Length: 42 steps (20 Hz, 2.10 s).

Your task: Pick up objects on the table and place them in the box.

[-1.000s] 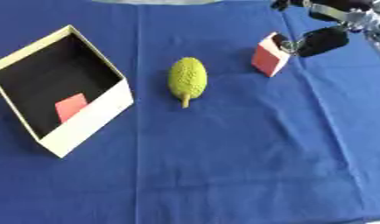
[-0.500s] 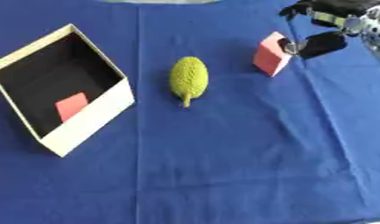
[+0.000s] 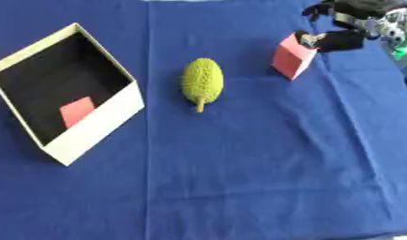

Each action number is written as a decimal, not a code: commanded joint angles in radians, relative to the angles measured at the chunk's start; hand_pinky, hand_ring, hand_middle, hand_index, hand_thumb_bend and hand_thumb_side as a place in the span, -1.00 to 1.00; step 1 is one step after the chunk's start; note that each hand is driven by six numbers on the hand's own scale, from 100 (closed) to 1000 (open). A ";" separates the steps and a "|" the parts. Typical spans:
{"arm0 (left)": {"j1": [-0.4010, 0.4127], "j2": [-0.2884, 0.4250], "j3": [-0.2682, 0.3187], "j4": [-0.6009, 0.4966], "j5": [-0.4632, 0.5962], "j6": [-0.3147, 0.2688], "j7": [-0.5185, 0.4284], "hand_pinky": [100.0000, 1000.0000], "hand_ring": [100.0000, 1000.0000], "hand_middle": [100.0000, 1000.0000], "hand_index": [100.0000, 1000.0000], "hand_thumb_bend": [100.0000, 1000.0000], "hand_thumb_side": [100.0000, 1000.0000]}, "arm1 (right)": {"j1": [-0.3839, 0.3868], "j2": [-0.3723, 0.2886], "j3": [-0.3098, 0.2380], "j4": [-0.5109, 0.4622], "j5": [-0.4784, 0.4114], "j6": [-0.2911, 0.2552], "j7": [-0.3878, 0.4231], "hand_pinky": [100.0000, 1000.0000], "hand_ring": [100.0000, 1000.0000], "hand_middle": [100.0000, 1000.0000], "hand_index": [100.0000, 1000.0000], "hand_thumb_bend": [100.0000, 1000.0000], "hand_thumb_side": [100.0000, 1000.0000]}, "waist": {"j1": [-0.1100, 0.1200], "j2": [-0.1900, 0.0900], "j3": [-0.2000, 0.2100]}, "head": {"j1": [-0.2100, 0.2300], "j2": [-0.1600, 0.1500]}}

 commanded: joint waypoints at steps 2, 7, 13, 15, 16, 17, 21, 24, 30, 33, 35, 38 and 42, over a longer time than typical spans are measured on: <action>-0.013 0.016 0.004 -0.017 0.002 0.000 -0.006 0.34 0.47 0.48 0.64 -0.89 0.34 | -0.018 -0.022 -0.009 0.013 -0.006 0.015 -0.014 0.71 0.88 0.59 0.91 -0.80 1.00 | -0.001 -0.018 0.000 | 0.000 -0.001; -0.014 0.015 0.004 -0.017 0.003 0.001 -0.007 0.34 0.48 0.48 0.64 -0.89 0.34 | -0.018 -0.015 -0.003 0.028 -0.016 0.007 0.003 0.71 0.88 0.59 0.91 -0.78 1.00 | 0.001 -0.017 0.000 | -0.002 -0.003; -0.013 0.012 0.003 -0.017 0.005 0.002 -0.010 0.34 0.48 0.48 0.64 -0.89 0.34 | -0.019 -0.005 0.005 0.041 -0.027 0.000 0.028 0.71 0.88 0.59 0.91 -0.76 1.00 | 0.002 -0.016 -0.001 | -0.007 -0.006; -0.013 0.011 0.002 -0.017 0.006 0.002 -0.011 0.34 0.48 0.48 0.64 -0.89 0.34 | -0.018 -0.001 0.008 0.051 -0.028 -0.003 0.035 0.71 0.89 0.59 0.91 -0.74 1.00 | 0.002 -0.016 0.000 | -0.008 -0.007; -0.013 0.011 0.003 -0.017 0.006 0.002 -0.011 0.34 0.48 0.48 0.64 -0.89 0.34 | -0.017 0.001 0.009 0.053 -0.030 -0.004 0.039 0.71 0.89 0.59 0.91 -0.73 1.00 | 0.002 -0.015 0.001 | -0.007 -0.007; -0.013 0.011 0.003 -0.017 0.006 0.002 -0.011 0.34 0.48 0.48 0.64 -0.89 0.34 | -0.015 0.002 0.010 0.054 -0.032 -0.005 0.041 0.71 0.88 0.59 0.92 -0.74 1.00 | 0.002 -0.015 0.001 | -0.007 -0.008; -0.014 0.010 0.003 -0.017 0.007 0.002 -0.012 0.34 0.48 0.48 0.63 -0.89 0.34 | -0.012 0.004 0.013 0.059 -0.021 -0.002 0.044 0.71 0.89 0.59 0.93 -0.73 1.00 | 0.002 -0.014 0.000 | -0.008 -0.008; -0.014 0.008 0.002 -0.017 0.008 0.002 -0.013 0.34 0.48 0.48 0.63 -0.89 0.34 | -0.013 0.008 0.016 0.071 0.000 0.001 0.039 0.71 0.89 0.60 0.95 -0.72 1.00 | 0.002 -0.013 0.000 | -0.009 -0.010; -0.013 0.006 0.002 -0.017 0.010 0.003 -0.015 0.34 0.48 0.48 0.63 -0.89 0.35 | -0.015 0.021 0.022 0.099 0.041 0.001 0.027 0.71 0.89 0.59 0.95 -0.70 1.00 | 0.004 -0.011 0.001 | -0.012 -0.011; -0.013 0.005 0.002 -0.017 0.010 0.003 -0.016 0.34 0.48 0.48 0.63 -0.90 0.35 | -0.016 0.027 0.023 0.106 0.045 0.000 0.026 0.70 0.88 0.58 0.96 -0.72 1.00 | 0.005 -0.010 0.001 | -0.012 -0.012; -0.013 0.004 0.002 -0.017 0.011 0.003 -0.017 0.34 0.48 0.48 0.63 -0.90 0.35 | -0.016 0.030 0.024 0.107 0.044 0.000 0.025 0.70 0.88 0.57 0.96 -0.72 1.00 | 0.005 -0.010 0.001 | -0.013 -0.013; -0.013 0.004 0.002 -0.017 0.010 0.005 -0.020 0.34 0.48 0.48 0.62 -0.90 0.35 | -0.014 0.034 0.020 0.104 0.037 0.002 0.017 0.69 0.87 0.54 0.96 -0.72 1.00 | 0.006 -0.009 0.000 | -0.014 -0.014; -0.012 0.005 0.003 -0.017 0.010 0.006 -0.021 0.34 0.48 0.48 0.62 -0.91 0.36 | -0.002 0.032 -0.004 0.058 0.015 0.010 -0.014 0.68 0.85 0.50 0.96 -0.76 1.00 | 0.007 -0.008 -0.002 | -0.013 -0.012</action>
